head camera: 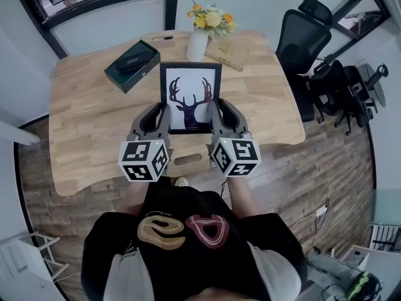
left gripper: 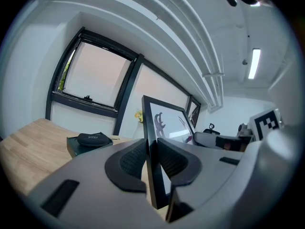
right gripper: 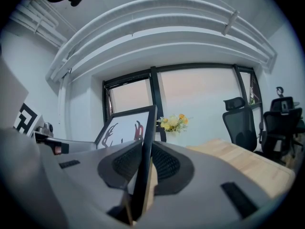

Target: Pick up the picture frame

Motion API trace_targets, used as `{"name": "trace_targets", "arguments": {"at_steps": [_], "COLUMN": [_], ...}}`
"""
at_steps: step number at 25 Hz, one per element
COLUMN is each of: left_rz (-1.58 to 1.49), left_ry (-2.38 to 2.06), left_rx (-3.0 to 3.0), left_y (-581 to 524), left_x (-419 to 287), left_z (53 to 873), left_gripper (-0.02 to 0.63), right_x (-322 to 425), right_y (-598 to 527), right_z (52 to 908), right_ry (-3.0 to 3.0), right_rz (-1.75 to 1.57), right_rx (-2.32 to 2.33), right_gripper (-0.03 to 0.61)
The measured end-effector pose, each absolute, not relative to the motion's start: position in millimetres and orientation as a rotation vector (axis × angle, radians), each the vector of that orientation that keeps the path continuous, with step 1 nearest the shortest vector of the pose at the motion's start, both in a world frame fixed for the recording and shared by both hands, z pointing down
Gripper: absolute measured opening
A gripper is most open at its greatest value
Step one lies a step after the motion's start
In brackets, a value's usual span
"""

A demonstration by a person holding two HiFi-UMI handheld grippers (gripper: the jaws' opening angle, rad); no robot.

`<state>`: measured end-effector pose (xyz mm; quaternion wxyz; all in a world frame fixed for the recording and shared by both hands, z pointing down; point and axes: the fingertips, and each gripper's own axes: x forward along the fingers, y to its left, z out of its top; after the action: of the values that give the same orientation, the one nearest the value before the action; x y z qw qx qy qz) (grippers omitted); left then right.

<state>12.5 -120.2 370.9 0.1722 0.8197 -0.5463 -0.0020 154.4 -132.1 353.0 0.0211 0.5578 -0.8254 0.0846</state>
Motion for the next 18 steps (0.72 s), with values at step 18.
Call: {"name": "trace_targets", "arguments": {"at_steps": [18], "left_rz": [-0.048], "left_ry": [-1.567], "left_rx": [2.36], "left_y": [-111], "left_x": [3], "left_z": [354], "left_gripper": [0.08], "right_x": [145], "right_y": [-122], "right_z": [334], "right_ry": [-2.601], "right_rz": [0.193], "right_rx": [1.75], "right_gripper": [0.074]}}
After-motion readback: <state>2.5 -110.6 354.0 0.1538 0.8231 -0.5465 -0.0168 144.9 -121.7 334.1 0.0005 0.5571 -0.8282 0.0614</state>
